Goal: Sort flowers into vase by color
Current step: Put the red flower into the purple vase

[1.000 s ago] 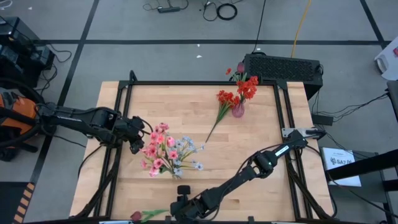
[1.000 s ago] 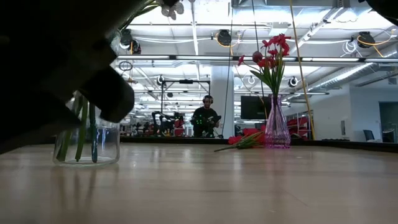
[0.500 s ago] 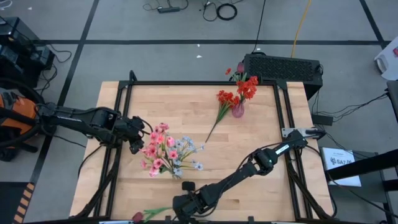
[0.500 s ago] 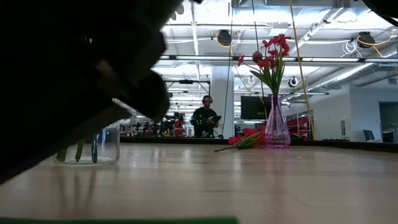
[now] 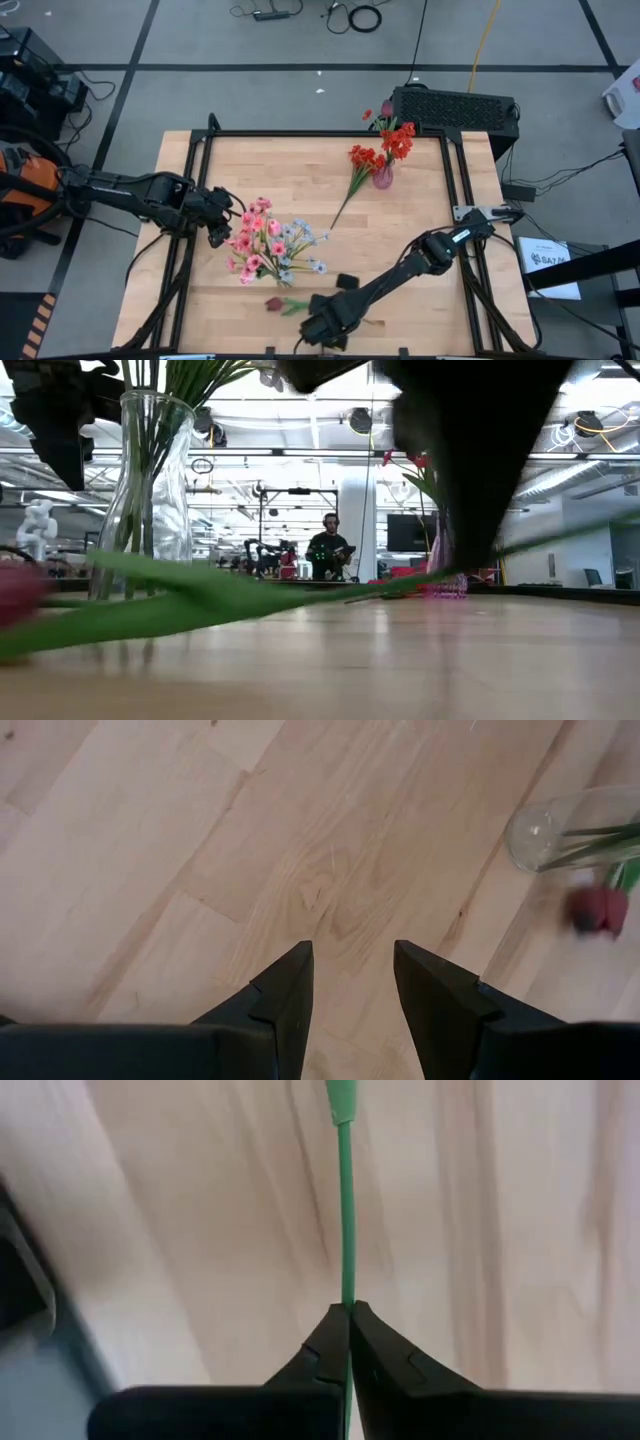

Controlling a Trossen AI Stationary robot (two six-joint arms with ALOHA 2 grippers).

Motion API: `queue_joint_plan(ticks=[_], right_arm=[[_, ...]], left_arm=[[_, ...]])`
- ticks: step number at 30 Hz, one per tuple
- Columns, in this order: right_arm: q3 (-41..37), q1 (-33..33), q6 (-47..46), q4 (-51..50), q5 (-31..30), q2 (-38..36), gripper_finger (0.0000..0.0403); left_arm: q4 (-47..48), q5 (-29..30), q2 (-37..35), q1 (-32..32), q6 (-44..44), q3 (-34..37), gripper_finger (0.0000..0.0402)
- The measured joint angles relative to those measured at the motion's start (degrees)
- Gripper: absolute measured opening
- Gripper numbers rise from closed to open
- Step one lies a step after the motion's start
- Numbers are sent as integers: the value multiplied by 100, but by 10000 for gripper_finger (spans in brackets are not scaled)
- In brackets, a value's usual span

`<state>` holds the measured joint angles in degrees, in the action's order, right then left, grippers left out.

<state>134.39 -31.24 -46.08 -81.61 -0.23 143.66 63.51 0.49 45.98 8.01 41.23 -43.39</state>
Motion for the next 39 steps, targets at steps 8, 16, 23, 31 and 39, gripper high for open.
queue_joint_plan(ticks=[8, 16, 23, 31, 39], right_arm=[[2, -114, -775, -872, 832, -329, 0], [-39, -135, -2507, -833, 635, -369, 0], [-820, -189, -2833, -765, 206, -365, 0], [-2736, -205, -3070, 805, -466, -1332, 0], [-6566, -204, -4477, 4011, -1594, -3821, 0]], left_arm=[[0, 0, 2, 0, -15, 2, 148], [0, -18, 2, 0, -15, 1, 148], [0, -28, 1, 1, 21, 0, 148], [-13, -29, 1, 0, 39, 2, 148], [-521, 2, 0, 0, 46, 2, 148]])
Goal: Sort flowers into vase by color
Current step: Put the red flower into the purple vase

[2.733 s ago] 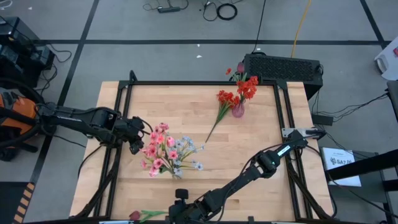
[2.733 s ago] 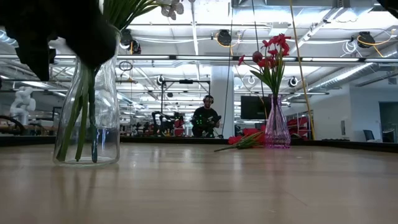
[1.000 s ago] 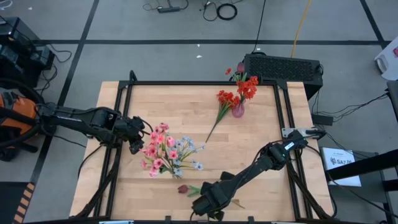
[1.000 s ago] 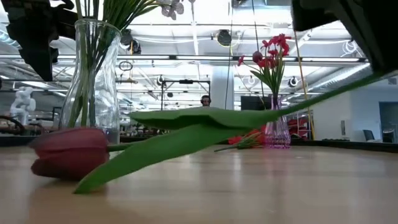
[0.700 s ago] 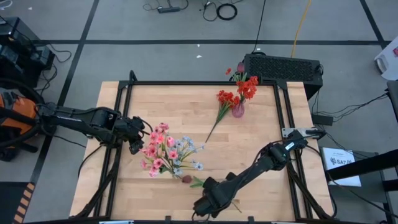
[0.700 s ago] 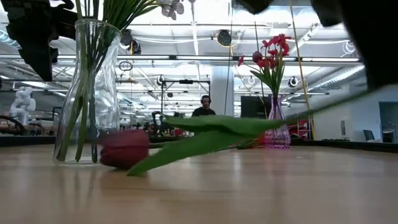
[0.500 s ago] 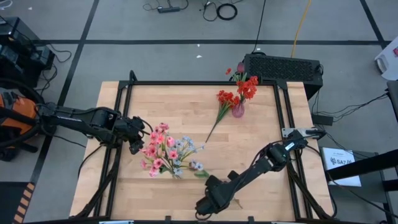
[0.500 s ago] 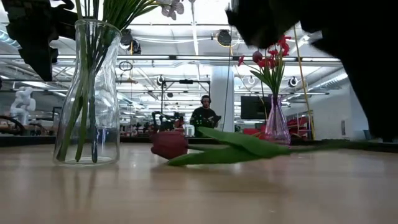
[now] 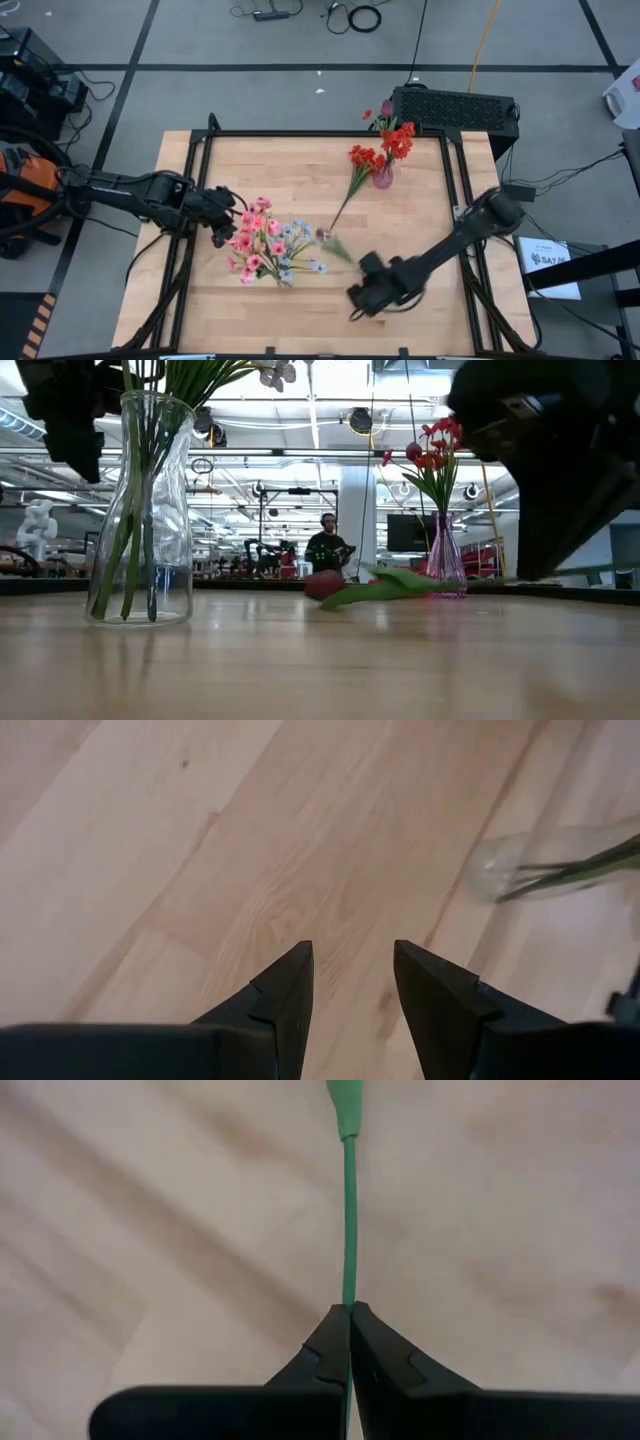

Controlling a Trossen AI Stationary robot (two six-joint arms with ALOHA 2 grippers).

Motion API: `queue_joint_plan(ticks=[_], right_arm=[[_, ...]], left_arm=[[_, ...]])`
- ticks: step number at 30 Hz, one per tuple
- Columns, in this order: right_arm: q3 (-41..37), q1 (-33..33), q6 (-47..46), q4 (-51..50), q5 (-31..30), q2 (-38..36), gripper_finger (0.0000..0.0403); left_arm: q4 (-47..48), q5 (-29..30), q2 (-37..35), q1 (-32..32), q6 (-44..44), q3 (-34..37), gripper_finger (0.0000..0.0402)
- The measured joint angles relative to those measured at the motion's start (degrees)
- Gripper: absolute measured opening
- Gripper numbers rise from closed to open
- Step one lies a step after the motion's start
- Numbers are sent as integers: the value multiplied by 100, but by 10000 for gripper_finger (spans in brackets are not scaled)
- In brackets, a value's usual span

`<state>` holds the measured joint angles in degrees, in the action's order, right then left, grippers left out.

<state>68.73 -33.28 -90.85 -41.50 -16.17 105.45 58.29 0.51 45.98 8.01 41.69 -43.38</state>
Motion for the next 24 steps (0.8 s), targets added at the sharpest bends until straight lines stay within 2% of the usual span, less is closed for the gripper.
queue_joint_plan(ticks=[4, 7, 12, 19, 21, 24], right_arm=[[-1236, -2, -139, 687, -1096, -1079, 0], [-1905, -45, 257, 1175, -1986, -1845, 0], [-2880, -249, 956, 1764, -3054, -3010, 0], [-4108, -658, 1526, 2715, -5779, -4377, 0], [-4341, -689, 1876, 3018, -6184, -4635, 0], [-4525, -691, 2289, 3256, -6339, -4914, 0]], left_arm=[[-238, 4, 2, 0, 56, 0, 148], [-307, 53, 2, 0, 261, 0, 148], [-310, 140, 2, 0, 619, 0, 148], [-408, 295, 1, 0, 906, 0, 148], [-410, 300, 0, 0, 907, -2, 148], [-411, 302, 1, 0, 907, 0, 148]])
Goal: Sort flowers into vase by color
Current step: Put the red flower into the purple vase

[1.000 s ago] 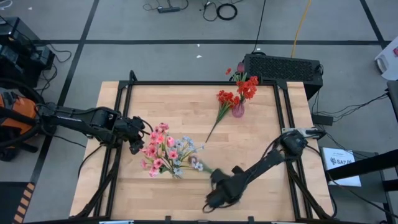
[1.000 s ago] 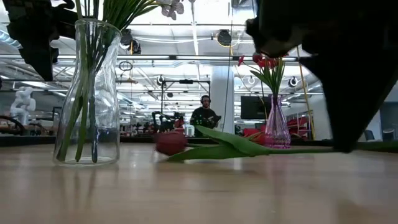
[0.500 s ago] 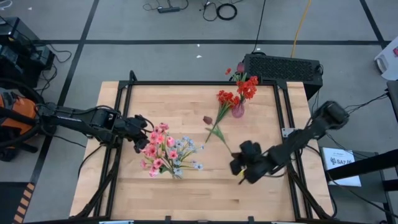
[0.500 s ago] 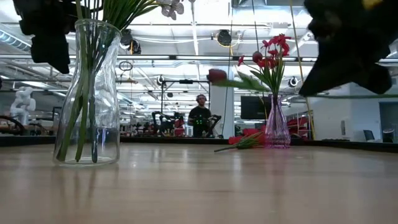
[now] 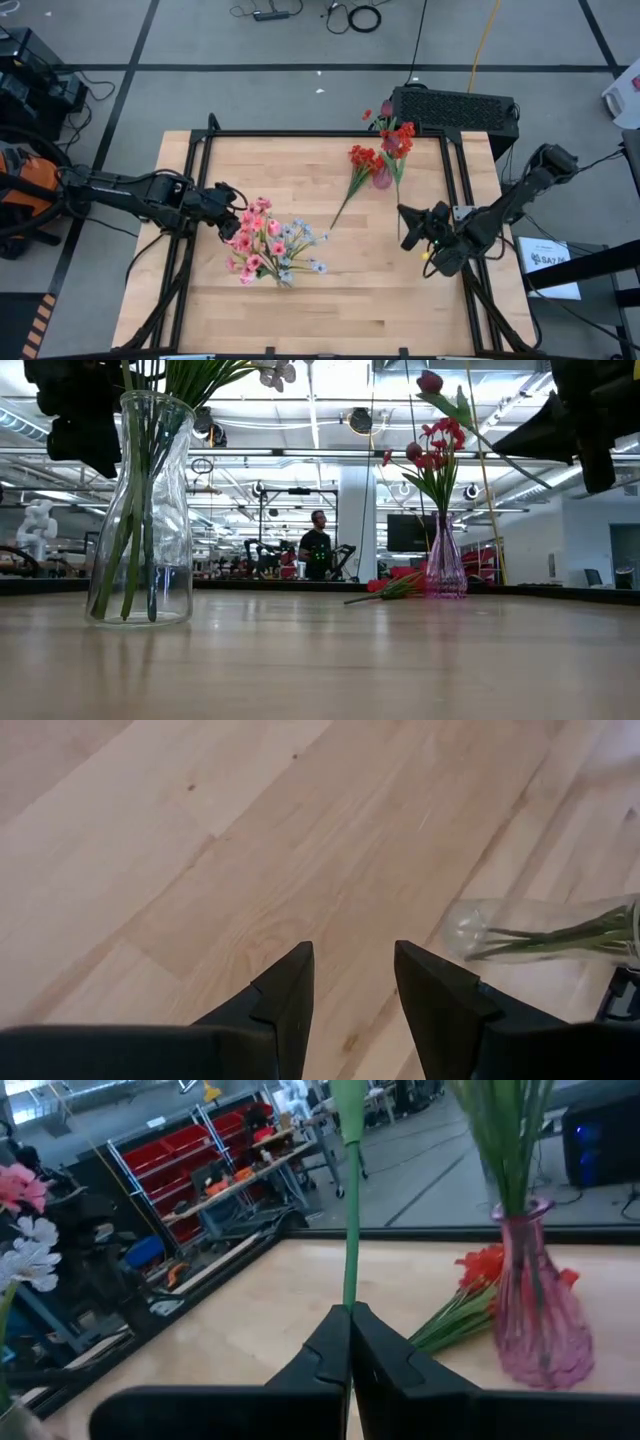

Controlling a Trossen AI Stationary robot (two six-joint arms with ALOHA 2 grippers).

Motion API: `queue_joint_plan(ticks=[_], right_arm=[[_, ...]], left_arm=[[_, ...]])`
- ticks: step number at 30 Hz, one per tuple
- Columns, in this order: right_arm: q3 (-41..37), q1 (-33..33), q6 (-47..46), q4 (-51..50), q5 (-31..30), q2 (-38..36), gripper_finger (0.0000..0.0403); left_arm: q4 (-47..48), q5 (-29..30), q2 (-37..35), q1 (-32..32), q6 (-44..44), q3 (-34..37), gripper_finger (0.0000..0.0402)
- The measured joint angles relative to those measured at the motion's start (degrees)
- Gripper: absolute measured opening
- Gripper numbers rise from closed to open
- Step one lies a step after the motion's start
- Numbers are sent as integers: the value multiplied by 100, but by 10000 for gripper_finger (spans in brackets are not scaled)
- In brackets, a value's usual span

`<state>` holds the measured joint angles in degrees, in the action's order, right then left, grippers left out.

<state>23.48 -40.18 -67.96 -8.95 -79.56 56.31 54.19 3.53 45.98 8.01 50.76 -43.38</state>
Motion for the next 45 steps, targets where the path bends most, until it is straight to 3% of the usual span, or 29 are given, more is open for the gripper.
queue_joint_plan(ticks=[4, 11, 16, 19, 23, 33, 40, 45], right_arm=[[-56, 11, 487, 18, -103, -254, 0], [-63, 11, 926, -89, -998, -685, 0], [-67, 11, 763, 122, -949, -832, 0], [-66, 33, 738, 399, -367, -832, 0], [-67, 290, 1226, 1182, 920, -773, 0], [-67, 1800, 4596, 4706, 2721, 102, 0], [-118, 2448, 5992, 5432, 3037, 31, 0], [-1123, 2949, 6308, 6881, 3735, -452, 0]], left_arm=[[-10, 46, 2, 0, 2, 0, 148], [-147, 311, 0, 0, -134, 0, 148], [-142, 426, 2, -2, -184, 0, 148], [-142, 426, 2, -2, -268, -1, 148], [-142, 428, 2, -2, -756, -2, 148], [-142, 437, 2, -2, -1619, -1, 148], [-139, 437, 2, -2, -1683, 0, 148], [-139, 437, -1, -2, -1670, -2, 148]])
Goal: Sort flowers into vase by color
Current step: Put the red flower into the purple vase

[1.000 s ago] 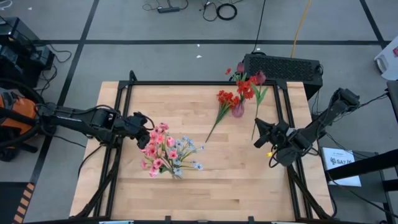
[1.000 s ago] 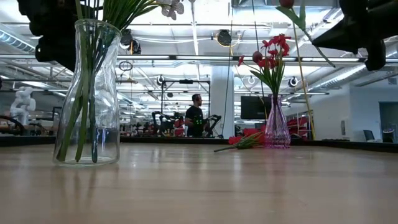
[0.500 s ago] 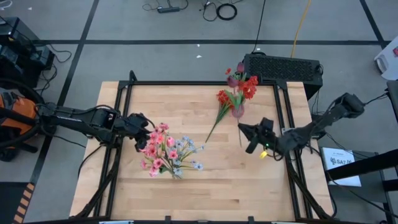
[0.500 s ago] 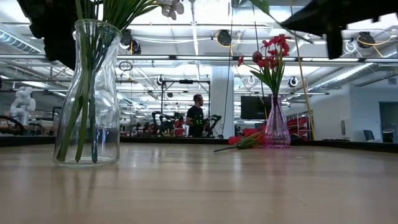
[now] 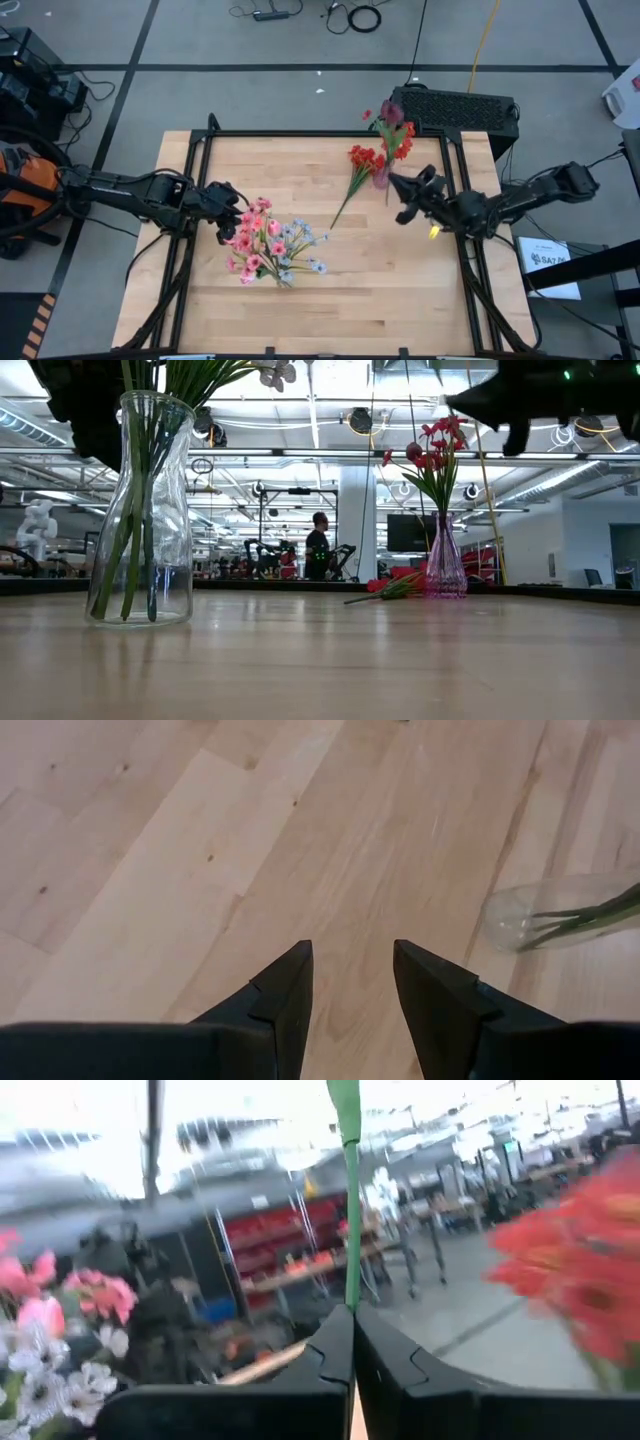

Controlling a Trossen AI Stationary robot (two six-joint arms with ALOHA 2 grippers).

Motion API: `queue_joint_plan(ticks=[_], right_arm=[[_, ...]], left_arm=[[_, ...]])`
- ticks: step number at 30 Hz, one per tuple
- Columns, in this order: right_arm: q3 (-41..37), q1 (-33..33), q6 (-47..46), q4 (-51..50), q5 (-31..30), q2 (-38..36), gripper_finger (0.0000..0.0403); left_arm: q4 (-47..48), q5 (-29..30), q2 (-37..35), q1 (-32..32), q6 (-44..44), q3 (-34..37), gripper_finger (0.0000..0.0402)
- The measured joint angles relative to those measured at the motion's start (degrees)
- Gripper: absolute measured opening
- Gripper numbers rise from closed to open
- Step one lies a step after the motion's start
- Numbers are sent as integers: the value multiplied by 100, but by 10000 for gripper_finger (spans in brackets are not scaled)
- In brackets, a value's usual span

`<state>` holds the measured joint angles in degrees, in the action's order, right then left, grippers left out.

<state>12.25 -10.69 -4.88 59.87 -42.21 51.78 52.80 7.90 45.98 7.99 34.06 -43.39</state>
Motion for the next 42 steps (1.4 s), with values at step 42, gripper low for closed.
queue_joint_plan(ticks=[42], right_arm=[[-661, 3213, 1320, 1744, 2457, 527, 0]], left_arm=[[2, 332, 7, -15, 5, 2, 148]])
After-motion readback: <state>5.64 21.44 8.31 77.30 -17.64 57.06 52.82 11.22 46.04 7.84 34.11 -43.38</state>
